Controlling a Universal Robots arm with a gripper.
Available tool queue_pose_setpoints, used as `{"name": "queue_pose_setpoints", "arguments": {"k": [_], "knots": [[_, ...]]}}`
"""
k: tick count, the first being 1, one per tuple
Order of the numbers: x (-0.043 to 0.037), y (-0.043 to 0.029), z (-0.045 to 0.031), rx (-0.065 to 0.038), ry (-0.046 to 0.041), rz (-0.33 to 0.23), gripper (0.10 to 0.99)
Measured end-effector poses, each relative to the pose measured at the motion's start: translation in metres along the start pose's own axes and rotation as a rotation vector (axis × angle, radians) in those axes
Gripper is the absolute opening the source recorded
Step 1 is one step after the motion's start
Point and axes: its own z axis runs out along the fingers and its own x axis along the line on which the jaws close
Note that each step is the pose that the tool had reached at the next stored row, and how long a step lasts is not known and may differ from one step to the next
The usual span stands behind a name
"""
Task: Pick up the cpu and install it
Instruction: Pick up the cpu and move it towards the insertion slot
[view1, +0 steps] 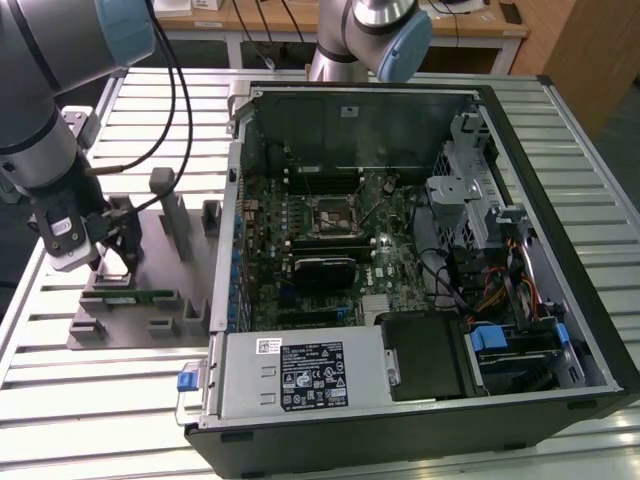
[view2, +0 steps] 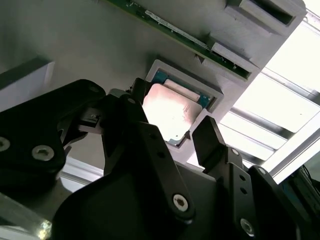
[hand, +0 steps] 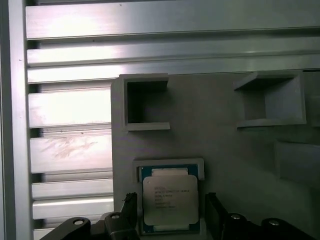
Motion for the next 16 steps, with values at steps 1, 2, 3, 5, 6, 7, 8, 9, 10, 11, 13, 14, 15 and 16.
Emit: {"name": "queue_pose_setpoints", "arguments": {"k": [1,2,3,5,6,7,8,9,10,11,13,14,15,16], "knots": [[0.0001,0.0003,0.0010,0.000,-0.0001,0.000,0.647],[0.0002,0.0007,0.0020,0.000,-0.0002,0.000,0.647],[0.0002,0.0013,0.0028,0.000,-0.0002,0.000,0.647],[0.0004,0.0038,0.0039,0.000,-0.0001,0.000,0.647],[0.0005,0.0047,0.0044,0.000,-0.0002,0.000,0.647],[0.0006,0.0054,0.0048,0.000,-0.0003,0.000,0.647],[0.0006,0.0057,0.0051,0.000,-0.0004,0.000,0.647],[0.0006,0.0056,0.0051,0.000,-0.0001,0.000,0.647],[0.0006,0.0056,0.0053,0.001,-0.0001,0.000,0.647],[0.0010,0.0057,0.0054,0.001,-0.0002,0.000,0.647],[0.0020,0.0056,0.0054,0.001,-0.0003,0.000,0.647],[0.0024,0.0055,0.0054,0.001,-0.0003,0.000,0.647],[0.0027,0.0055,0.0054,0.001,-0.0003,0.000,0.647],[0.0029,0.0055,0.0054,0.001,-0.0003,0.000,0.647]]}}
